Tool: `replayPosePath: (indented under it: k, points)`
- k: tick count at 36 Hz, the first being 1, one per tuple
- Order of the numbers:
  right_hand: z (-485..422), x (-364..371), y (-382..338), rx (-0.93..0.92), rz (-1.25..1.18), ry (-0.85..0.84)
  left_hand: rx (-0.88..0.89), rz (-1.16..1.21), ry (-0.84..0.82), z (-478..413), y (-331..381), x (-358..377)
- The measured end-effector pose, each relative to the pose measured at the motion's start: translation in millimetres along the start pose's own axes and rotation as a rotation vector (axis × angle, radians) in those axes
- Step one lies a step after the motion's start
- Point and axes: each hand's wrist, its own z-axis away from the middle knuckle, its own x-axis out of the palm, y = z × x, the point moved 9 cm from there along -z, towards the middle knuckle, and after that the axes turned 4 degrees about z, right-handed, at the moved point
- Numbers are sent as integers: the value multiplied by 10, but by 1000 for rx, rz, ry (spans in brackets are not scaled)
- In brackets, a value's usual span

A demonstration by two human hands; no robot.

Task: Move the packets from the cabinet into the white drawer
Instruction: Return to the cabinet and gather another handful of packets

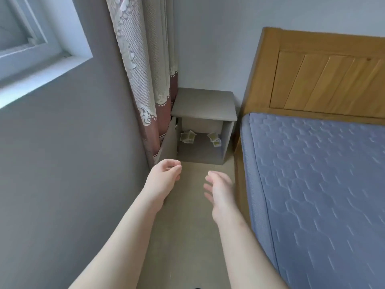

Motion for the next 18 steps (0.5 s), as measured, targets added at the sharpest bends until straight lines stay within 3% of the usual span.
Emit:
replayPosePath:
  k: [8,18]
  points:
    - [-1338,194,-451,61,50,-34,-71,35,49,-1352,169,446]
    - [-3444,683,-878,114,136,-20,-105,20,-32,-3658,207,1221]
